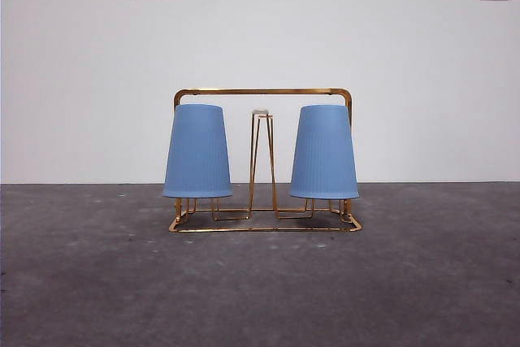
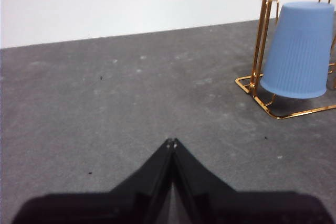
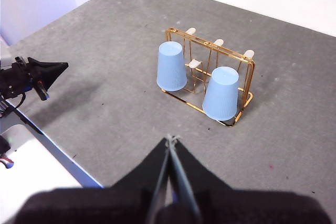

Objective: Pick up cup 1,put cup 1 in the cup rack,pick up cup 2,put cup 2 in the cup rack

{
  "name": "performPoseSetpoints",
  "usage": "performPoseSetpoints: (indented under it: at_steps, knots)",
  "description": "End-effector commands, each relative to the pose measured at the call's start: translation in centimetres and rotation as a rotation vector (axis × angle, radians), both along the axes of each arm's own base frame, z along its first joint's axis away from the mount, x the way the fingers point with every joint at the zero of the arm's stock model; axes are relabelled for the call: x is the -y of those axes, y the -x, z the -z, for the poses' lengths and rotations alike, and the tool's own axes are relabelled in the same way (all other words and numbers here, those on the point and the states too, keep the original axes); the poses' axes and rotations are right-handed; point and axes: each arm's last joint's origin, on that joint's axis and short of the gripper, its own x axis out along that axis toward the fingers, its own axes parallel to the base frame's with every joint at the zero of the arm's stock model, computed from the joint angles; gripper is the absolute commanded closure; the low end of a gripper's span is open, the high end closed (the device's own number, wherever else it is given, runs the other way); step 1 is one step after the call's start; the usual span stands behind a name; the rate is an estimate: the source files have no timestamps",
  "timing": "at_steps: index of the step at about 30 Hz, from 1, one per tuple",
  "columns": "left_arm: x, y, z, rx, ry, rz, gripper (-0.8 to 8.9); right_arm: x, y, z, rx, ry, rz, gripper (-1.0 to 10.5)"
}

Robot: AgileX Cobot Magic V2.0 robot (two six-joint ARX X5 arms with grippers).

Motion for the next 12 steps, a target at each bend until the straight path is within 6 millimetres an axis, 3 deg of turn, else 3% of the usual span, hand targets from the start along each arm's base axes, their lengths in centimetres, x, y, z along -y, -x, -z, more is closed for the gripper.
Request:
performPoseSetpoints:
  at_steps: [1,12]
  knots:
    - [-0.03,-0.05,0.32,-0.006,0.013,-0.004,8.17,-0.01,0.0,0.37,-0.03,0.018,0.004,9.4]
    - [-0.02,-0.08,0.31,-0.009,0.029,-0.003,8.17,-0.01,0.0,0.37,-0.03,0.018,0.004,9.4]
